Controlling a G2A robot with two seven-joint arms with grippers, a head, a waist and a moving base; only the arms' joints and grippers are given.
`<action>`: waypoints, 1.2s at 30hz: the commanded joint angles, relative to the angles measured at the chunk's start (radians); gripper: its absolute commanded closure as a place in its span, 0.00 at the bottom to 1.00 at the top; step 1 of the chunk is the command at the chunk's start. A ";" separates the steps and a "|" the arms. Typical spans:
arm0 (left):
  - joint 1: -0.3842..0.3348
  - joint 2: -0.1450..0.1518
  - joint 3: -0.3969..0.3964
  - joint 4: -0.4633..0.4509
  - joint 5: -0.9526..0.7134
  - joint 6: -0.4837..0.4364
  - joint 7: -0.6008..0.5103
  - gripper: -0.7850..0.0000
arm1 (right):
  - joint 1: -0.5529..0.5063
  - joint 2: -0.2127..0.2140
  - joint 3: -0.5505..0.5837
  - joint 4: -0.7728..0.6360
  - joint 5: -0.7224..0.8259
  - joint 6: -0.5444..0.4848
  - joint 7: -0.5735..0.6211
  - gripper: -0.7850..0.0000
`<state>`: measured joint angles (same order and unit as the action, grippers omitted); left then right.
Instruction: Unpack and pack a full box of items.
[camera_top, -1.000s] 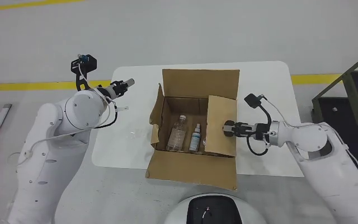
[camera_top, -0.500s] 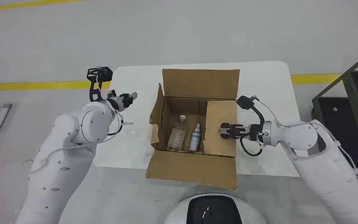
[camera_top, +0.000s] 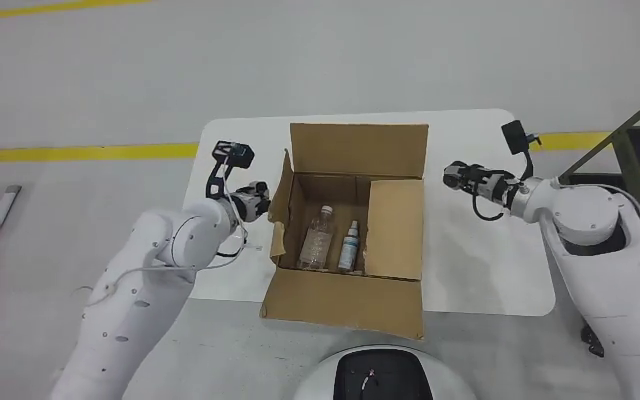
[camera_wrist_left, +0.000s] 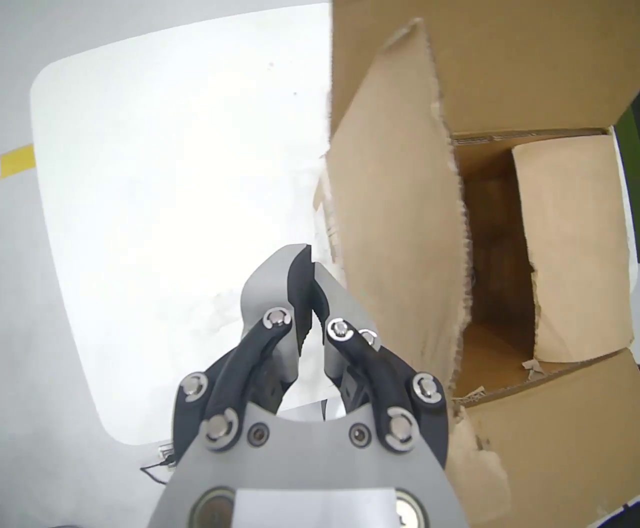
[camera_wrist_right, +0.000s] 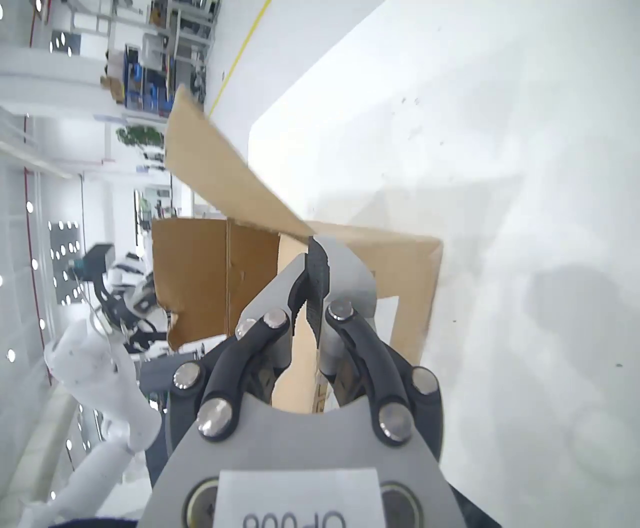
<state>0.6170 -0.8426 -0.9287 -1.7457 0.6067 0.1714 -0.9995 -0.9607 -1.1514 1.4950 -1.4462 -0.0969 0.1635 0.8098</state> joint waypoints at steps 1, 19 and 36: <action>-0.012 -0.011 0.019 0.012 -0.032 -0.029 0.004 1.00 | 0.031 -0.002 -0.013 0.056 0.013 0.009 -0.016 1.00; -0.114 -0.101 0.193 0.123 -0.110 -0.167 -0.012 1.00 | 0.035 -0.007 -0.018 0.102 0.059 0.021 -0.068 1.00; -0.108 -0.127 0.195 0.161 -0.083 -0.148 -0.059 1.00 | 0.308 -0.082 -0.233 0.478 0.243 -0.109 -0.184 1.00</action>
<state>0.5062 -0.9701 -0.7292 -1.5891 0.5256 0.0191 -1.0561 -0.6632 -1.2304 1.2668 -0.9836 0.1332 0.0693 0.6217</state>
